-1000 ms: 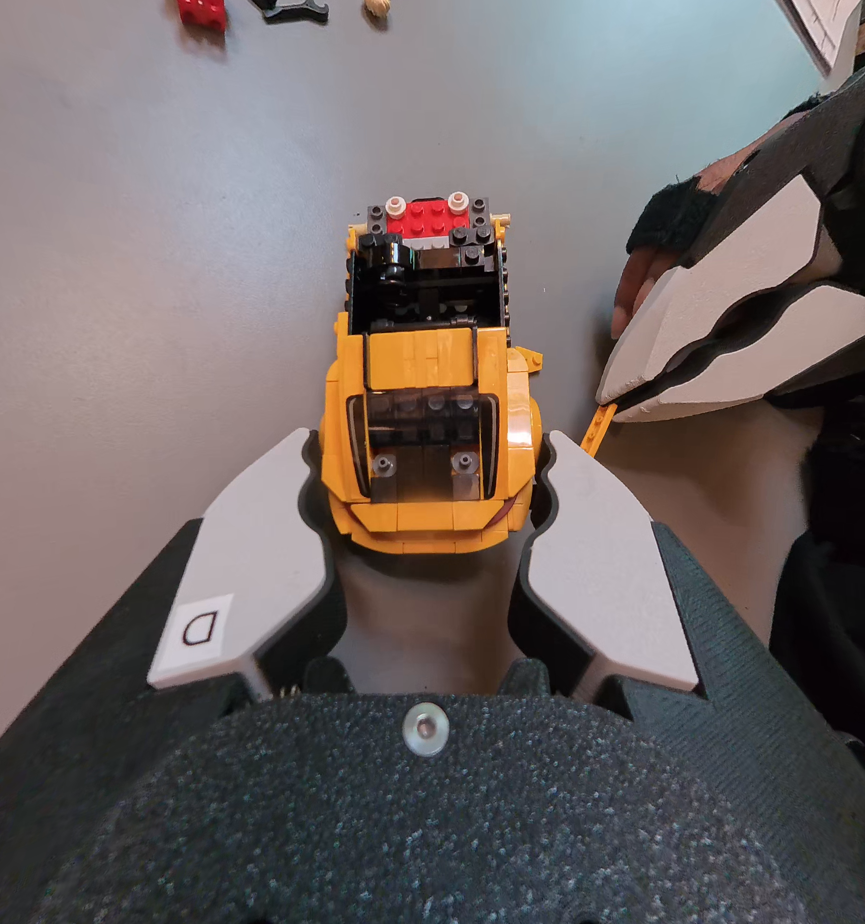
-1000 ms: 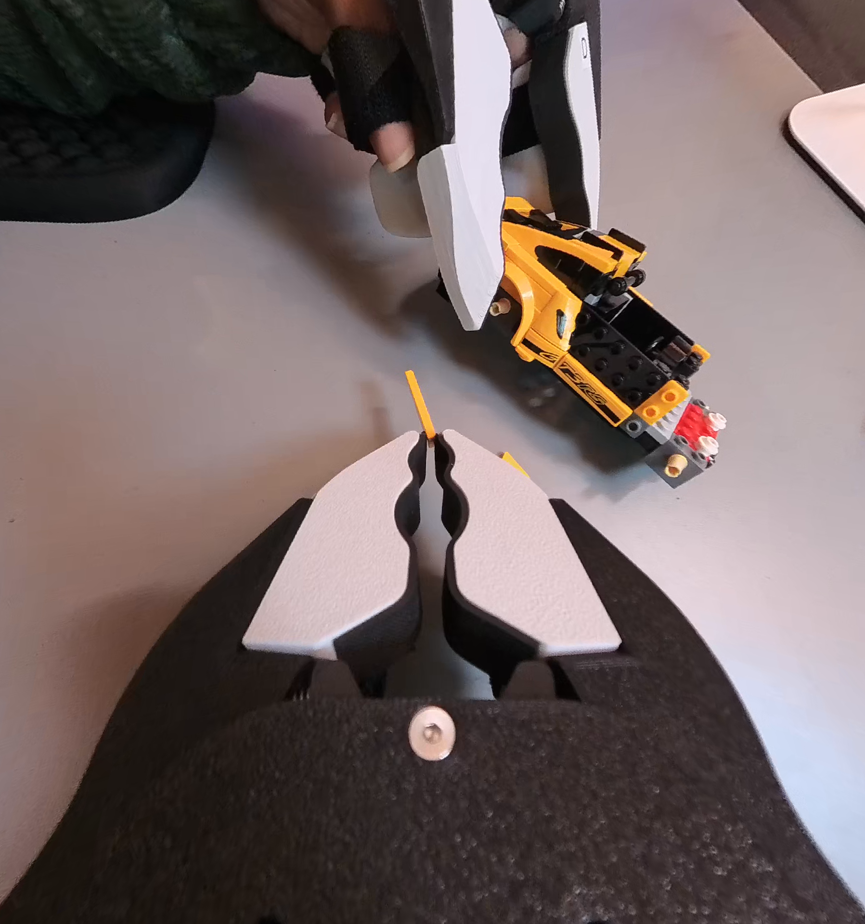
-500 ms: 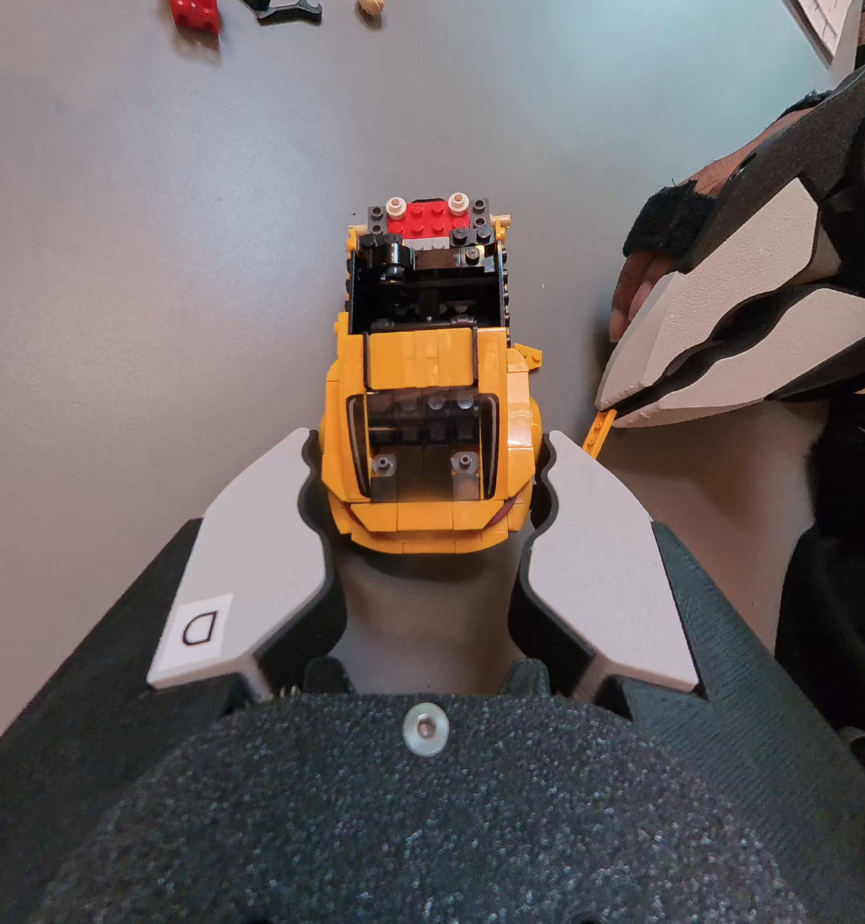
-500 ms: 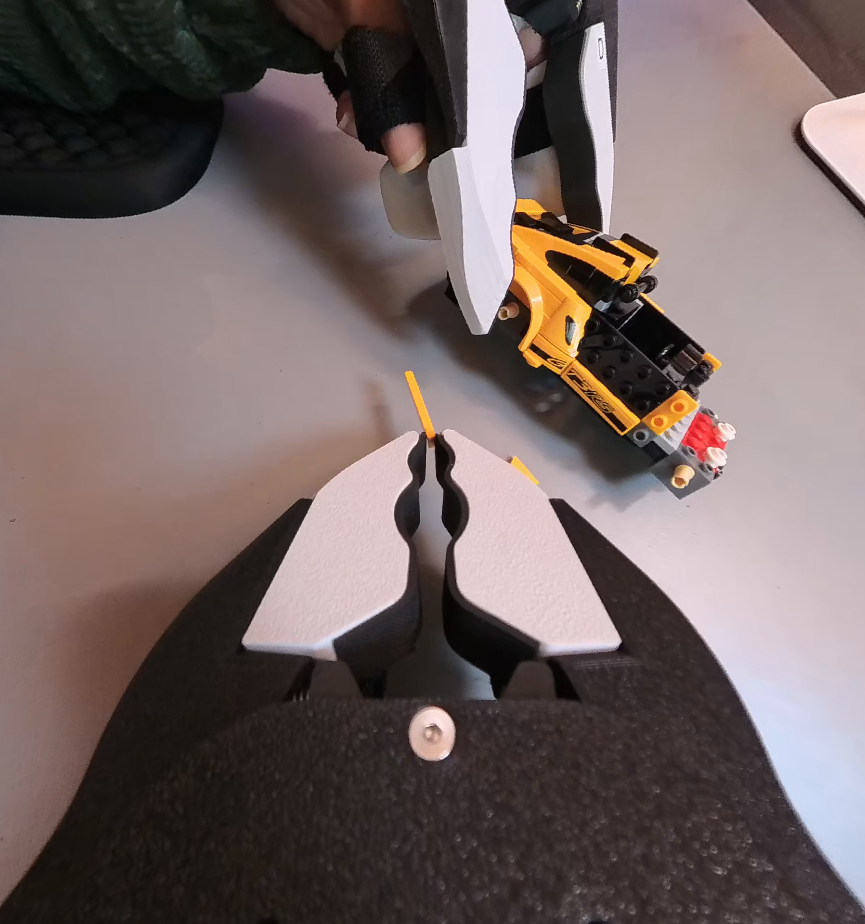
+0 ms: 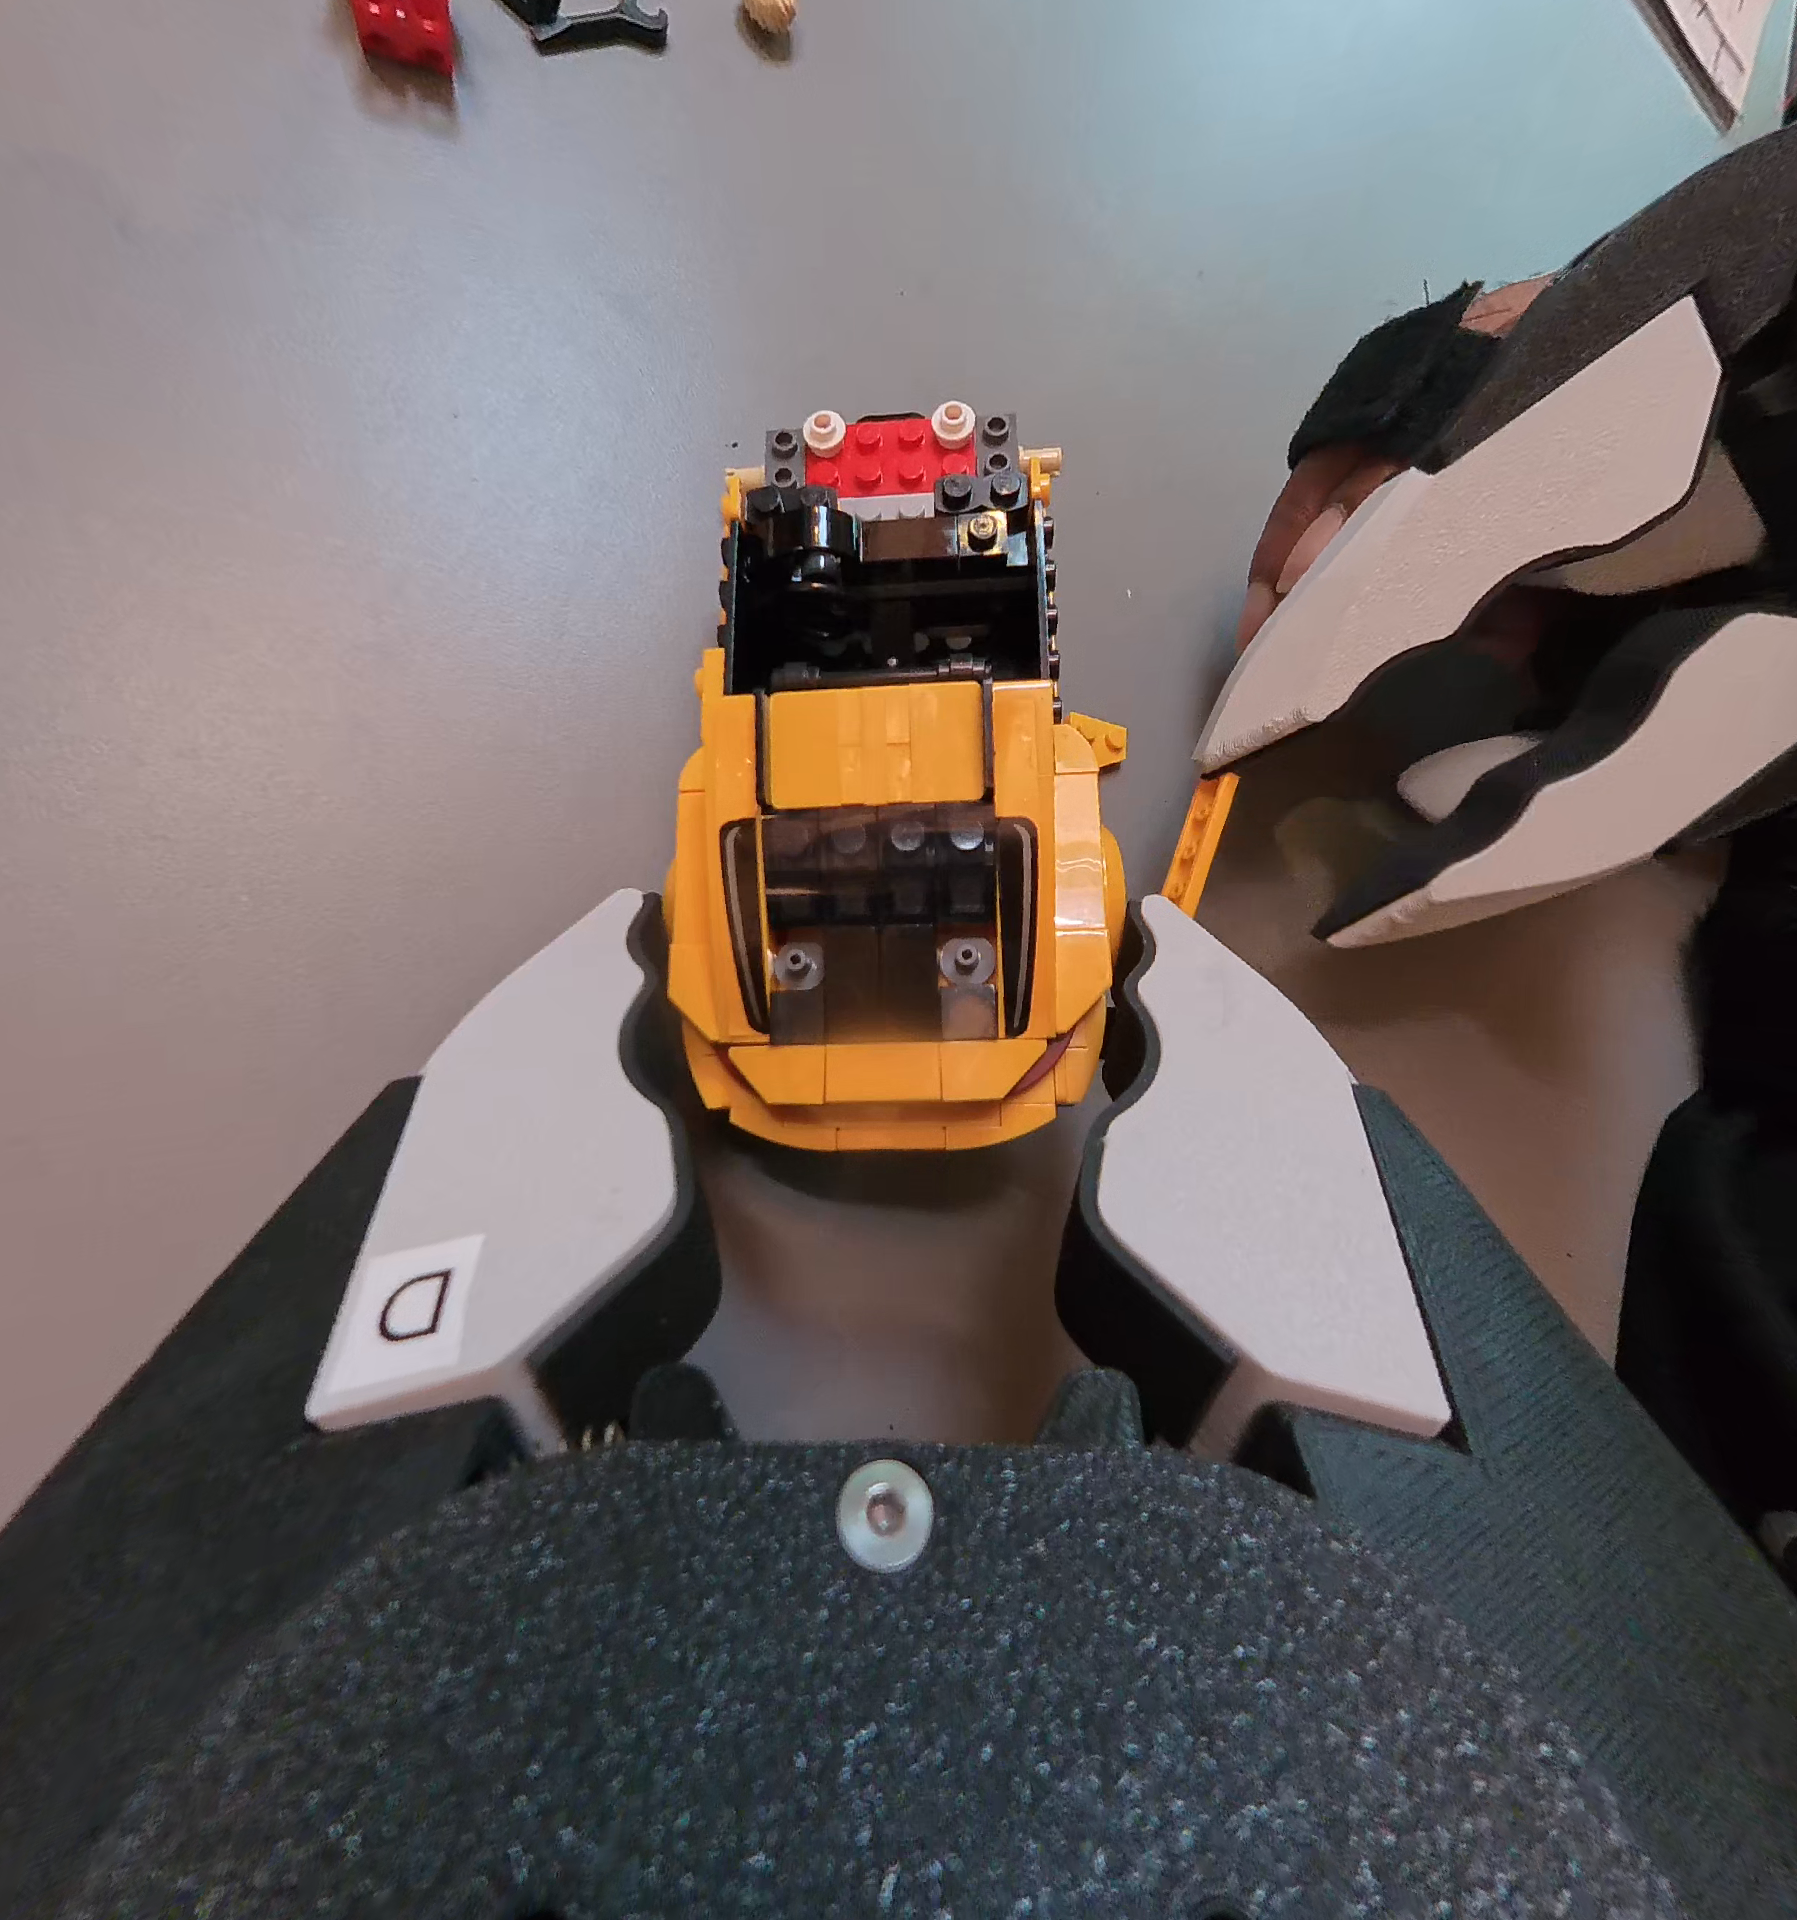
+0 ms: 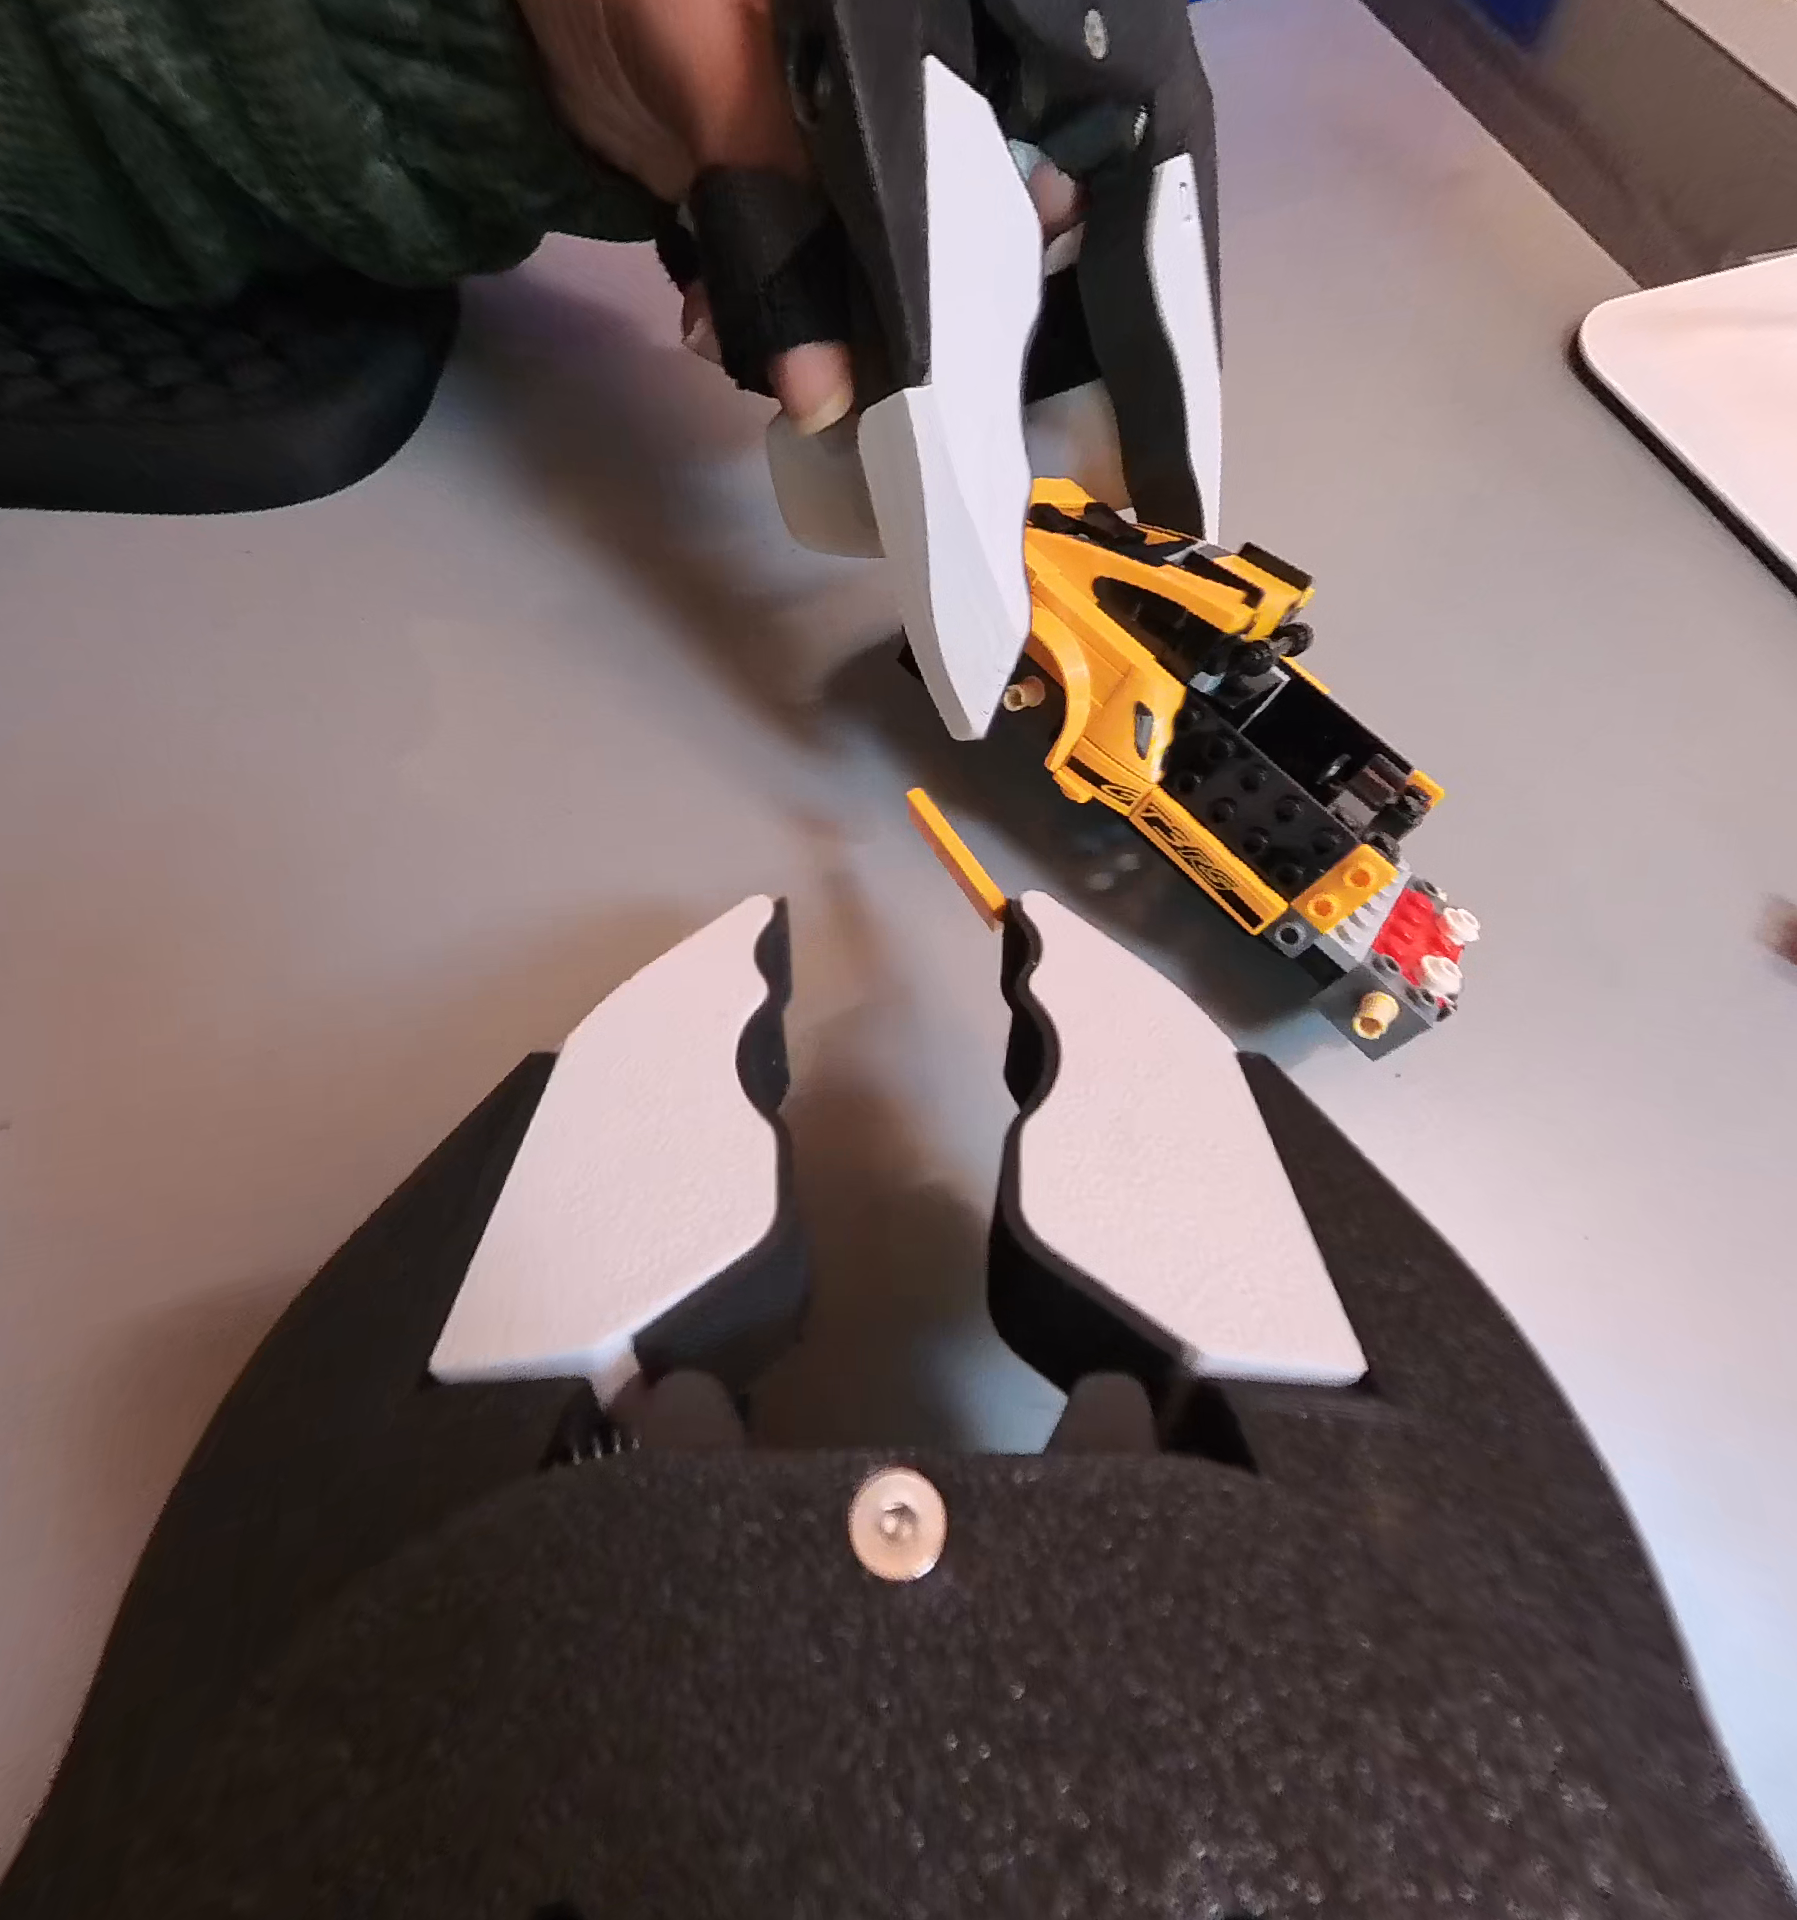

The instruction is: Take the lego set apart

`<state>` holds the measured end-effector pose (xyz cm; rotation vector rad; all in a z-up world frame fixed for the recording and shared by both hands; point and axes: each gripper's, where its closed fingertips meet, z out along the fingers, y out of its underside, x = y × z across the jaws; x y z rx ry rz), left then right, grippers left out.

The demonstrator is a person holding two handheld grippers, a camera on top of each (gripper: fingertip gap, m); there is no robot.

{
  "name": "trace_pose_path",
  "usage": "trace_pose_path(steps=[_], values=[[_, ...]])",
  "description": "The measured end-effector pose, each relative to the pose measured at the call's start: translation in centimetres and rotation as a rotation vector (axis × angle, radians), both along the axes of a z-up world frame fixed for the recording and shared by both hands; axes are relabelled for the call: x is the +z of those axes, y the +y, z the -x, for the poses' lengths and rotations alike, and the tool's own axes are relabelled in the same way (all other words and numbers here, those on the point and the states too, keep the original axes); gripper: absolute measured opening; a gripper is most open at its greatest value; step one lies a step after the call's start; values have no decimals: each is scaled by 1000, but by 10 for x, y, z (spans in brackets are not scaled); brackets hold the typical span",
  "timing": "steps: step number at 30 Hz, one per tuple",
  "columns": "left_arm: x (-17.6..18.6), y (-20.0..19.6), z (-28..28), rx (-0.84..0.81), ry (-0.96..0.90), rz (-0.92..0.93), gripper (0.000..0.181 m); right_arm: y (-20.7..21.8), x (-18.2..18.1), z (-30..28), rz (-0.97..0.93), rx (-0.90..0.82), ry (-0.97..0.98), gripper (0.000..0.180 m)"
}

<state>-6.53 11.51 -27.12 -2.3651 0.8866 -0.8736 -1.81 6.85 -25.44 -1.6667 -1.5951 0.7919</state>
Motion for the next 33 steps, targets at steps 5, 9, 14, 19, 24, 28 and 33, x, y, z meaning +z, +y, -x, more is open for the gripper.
trace_pose_path(steps=[5,9,14,19,24,28,33], values=[[0,0,0,-3,5,-4,81,3,-7,2,-26,-24,-45,65],[0,-2,0,-9,7,-7,81,-7,-6,8,-39,31,-31,65],[-1,-4,-1,-26,17,-16,82,-15,-11,13,-68,76,-51,68],[-1,-8,-4,-55,30,-28,82,1,-6,17,-112,-6,-34,76],[-1,-9,-4,-59,21,-23,82,14,16,19,-157,-80,77,78],[0,-9,-4,-52,6,-16,82,24,29,14,-163,-135,146,72],[0,-8,-4,-51,2,-20,82,43,33,-2,-94,-231,176,56]])
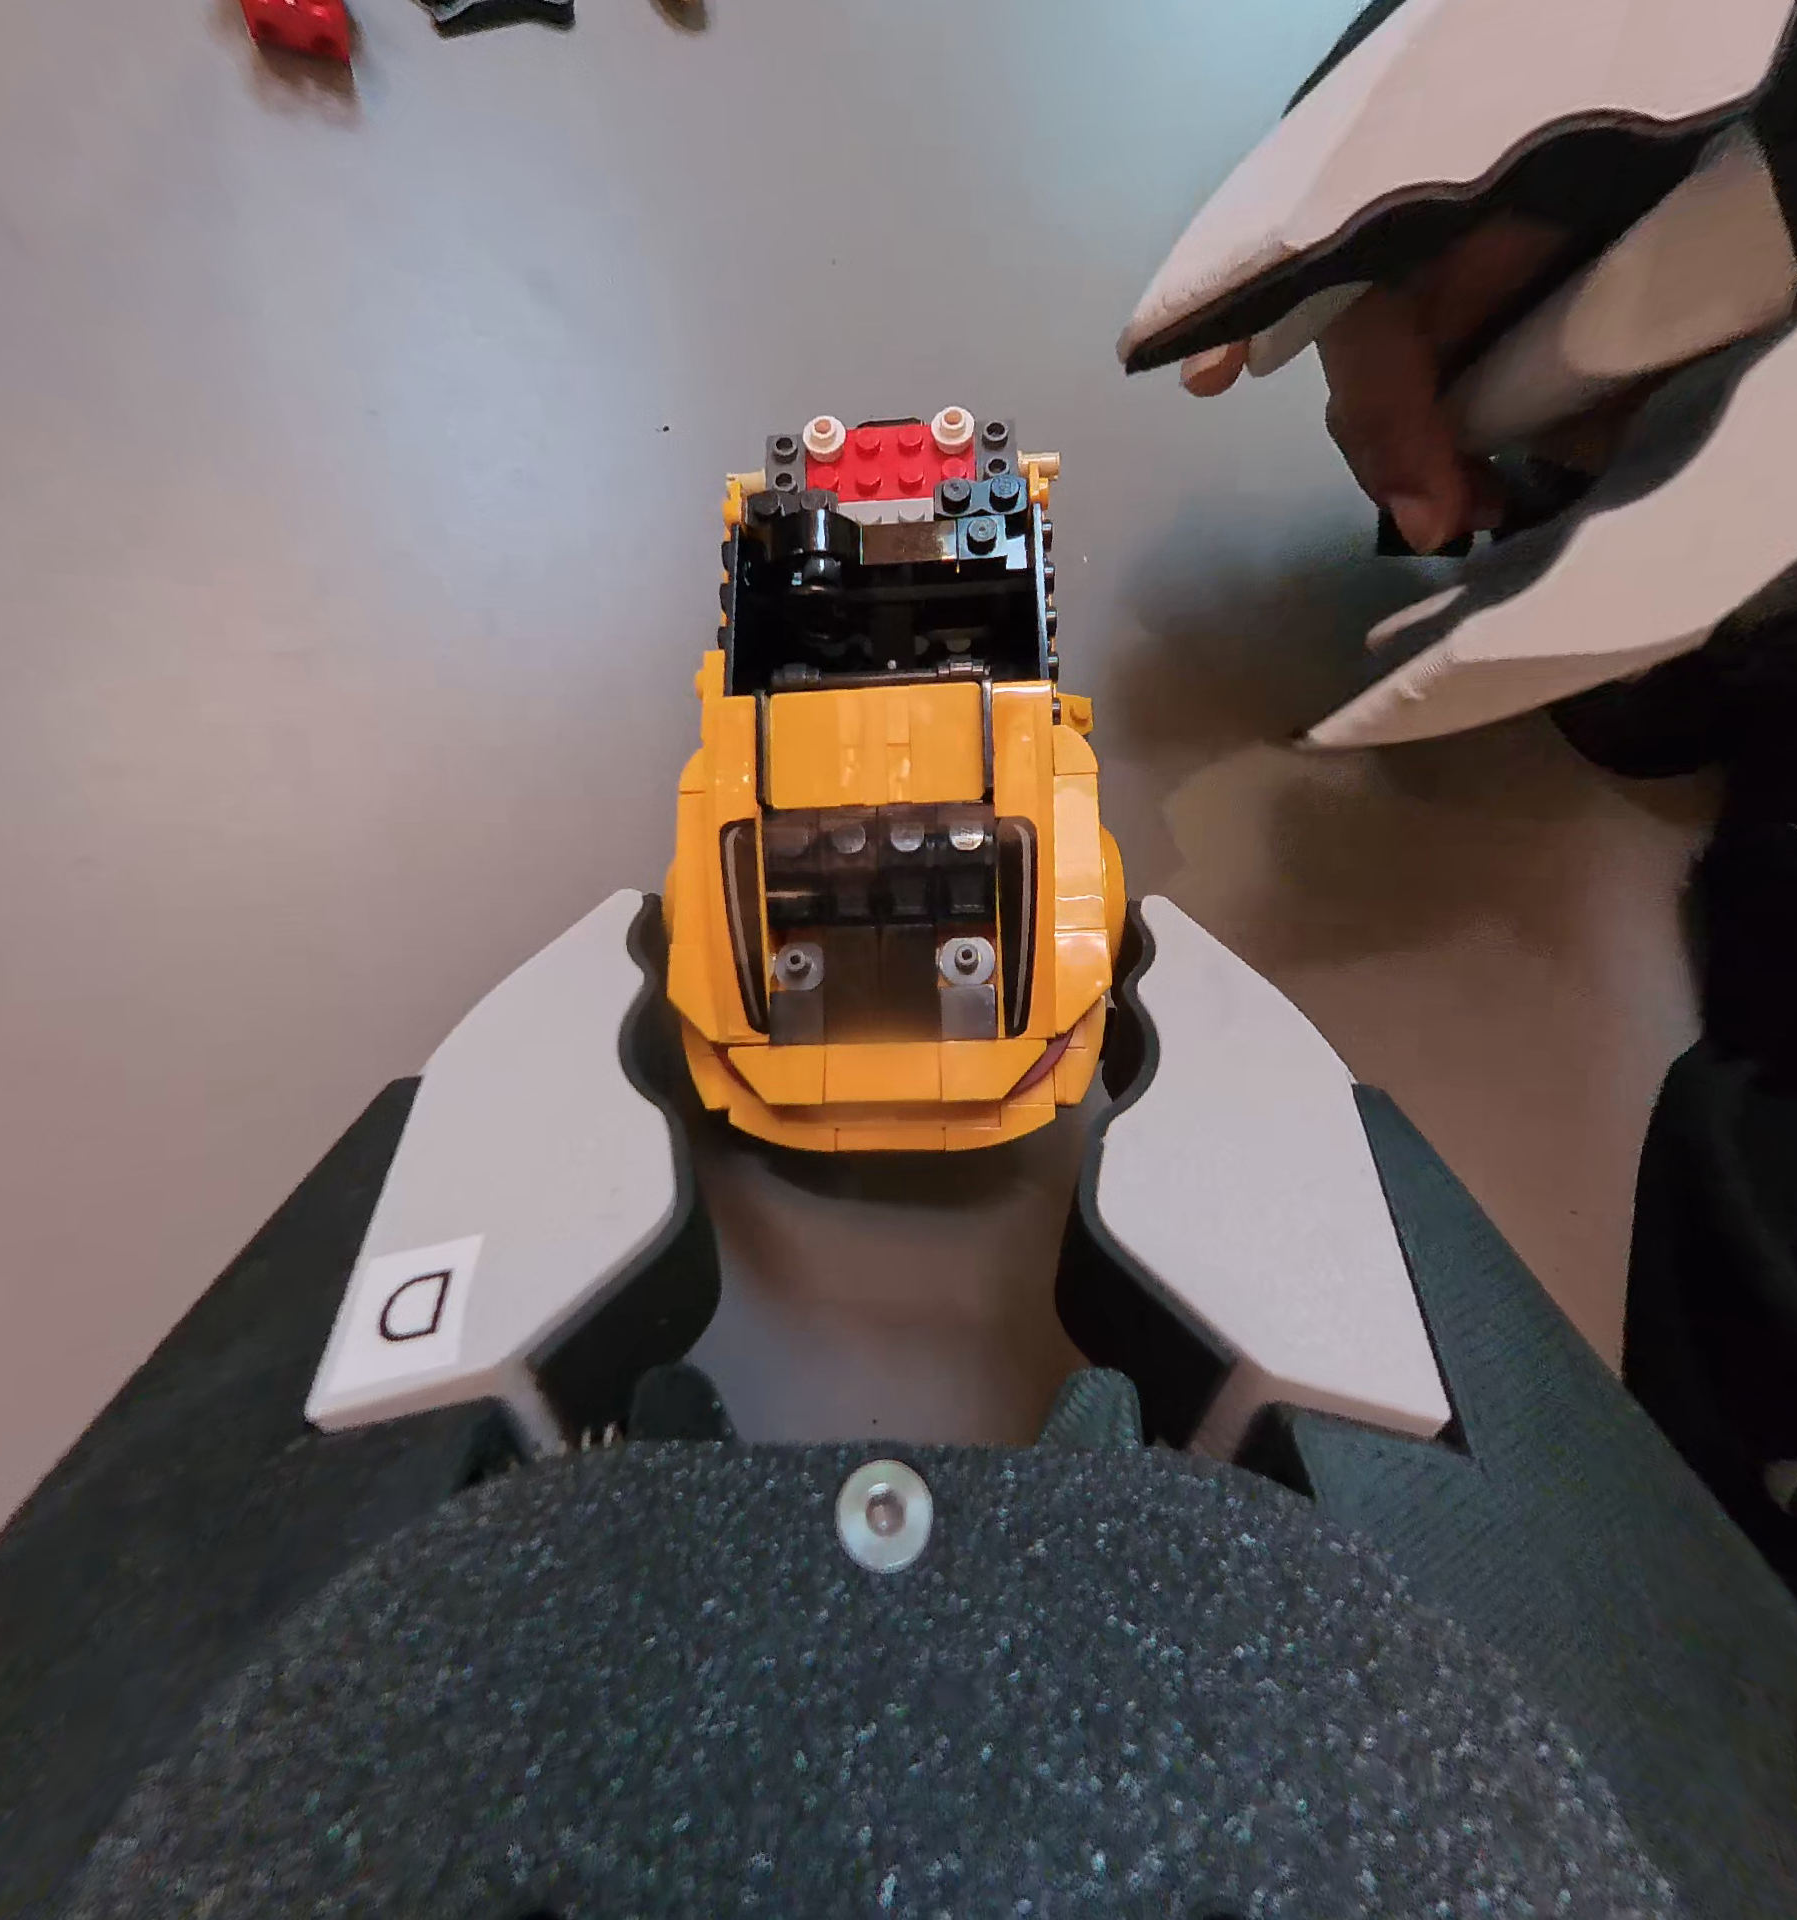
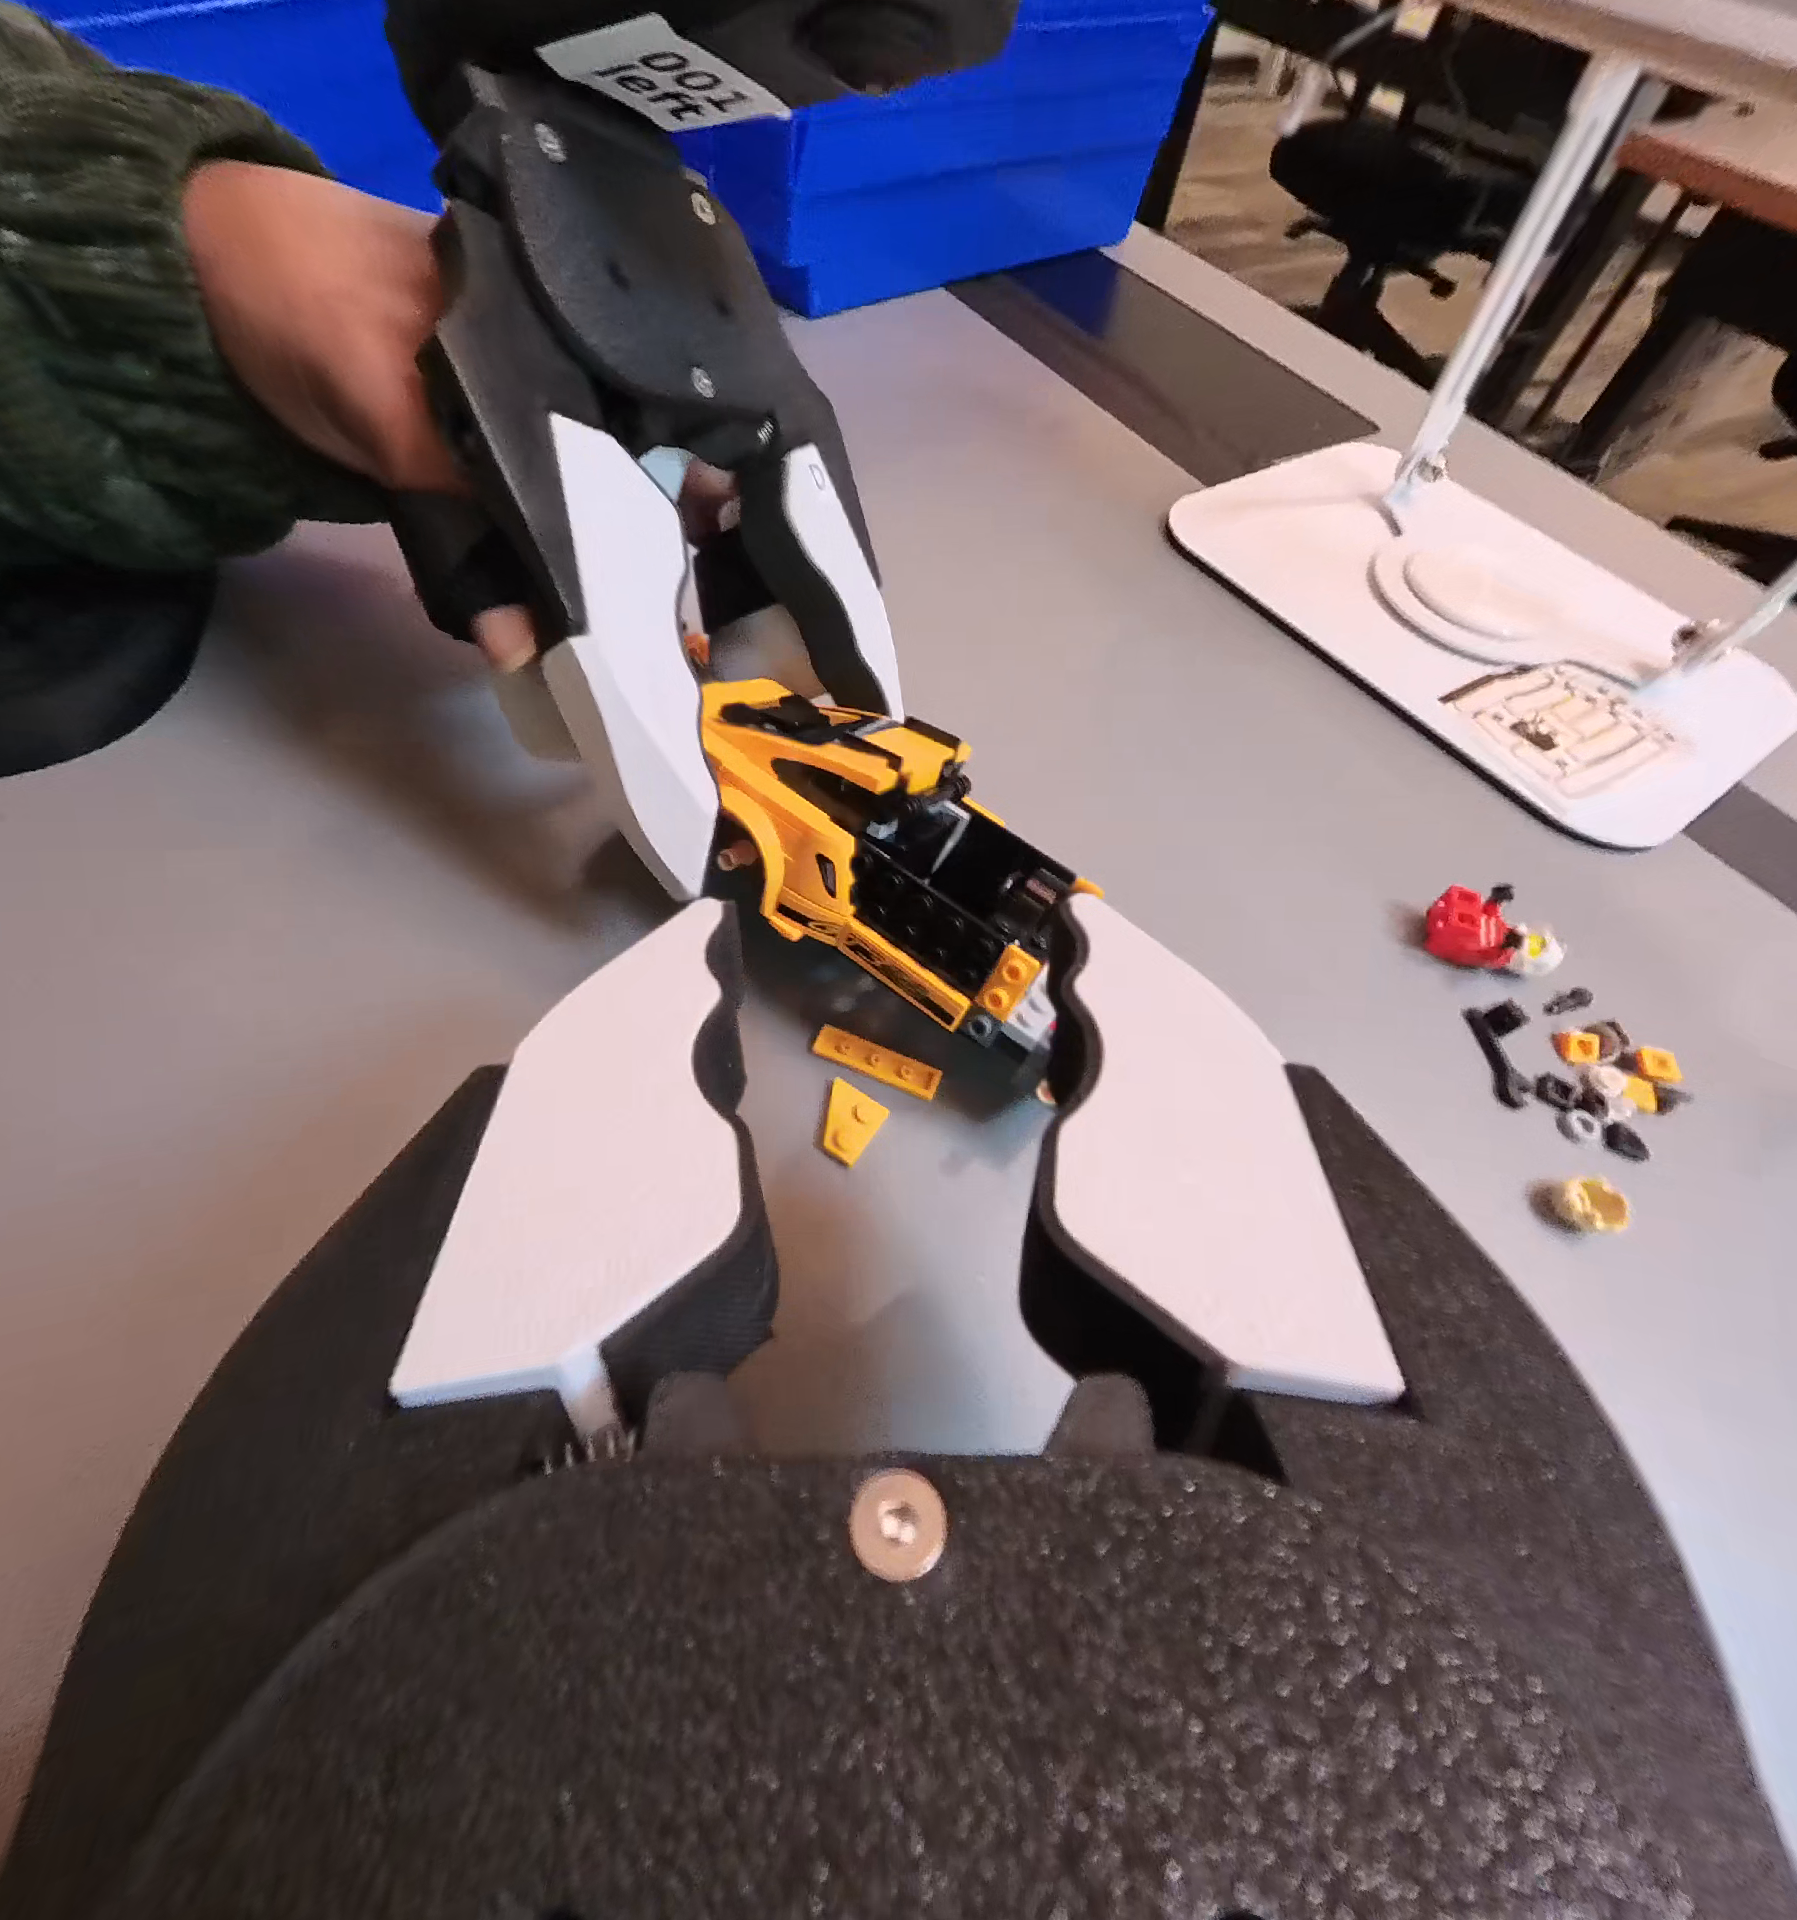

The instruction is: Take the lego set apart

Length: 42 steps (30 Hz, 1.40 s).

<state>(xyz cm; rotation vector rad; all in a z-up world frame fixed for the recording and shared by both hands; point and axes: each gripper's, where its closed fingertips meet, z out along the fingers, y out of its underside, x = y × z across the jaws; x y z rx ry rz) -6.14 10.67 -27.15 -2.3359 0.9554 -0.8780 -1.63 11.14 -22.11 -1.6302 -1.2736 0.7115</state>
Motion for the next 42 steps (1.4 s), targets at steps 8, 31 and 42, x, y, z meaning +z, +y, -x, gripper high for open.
trace_pose_path(steps=[8,31,42], values=[[0,-1,0,-25,1,-29,81,7,-18,-8,-1,-31,-87,42],[-4,6,-4,-77,89,-119,81,14,-34,-10,5,246,-272,55],[10,5,-11,92,-205,251,81,15,-25,-7,-497,187,-384,22]])
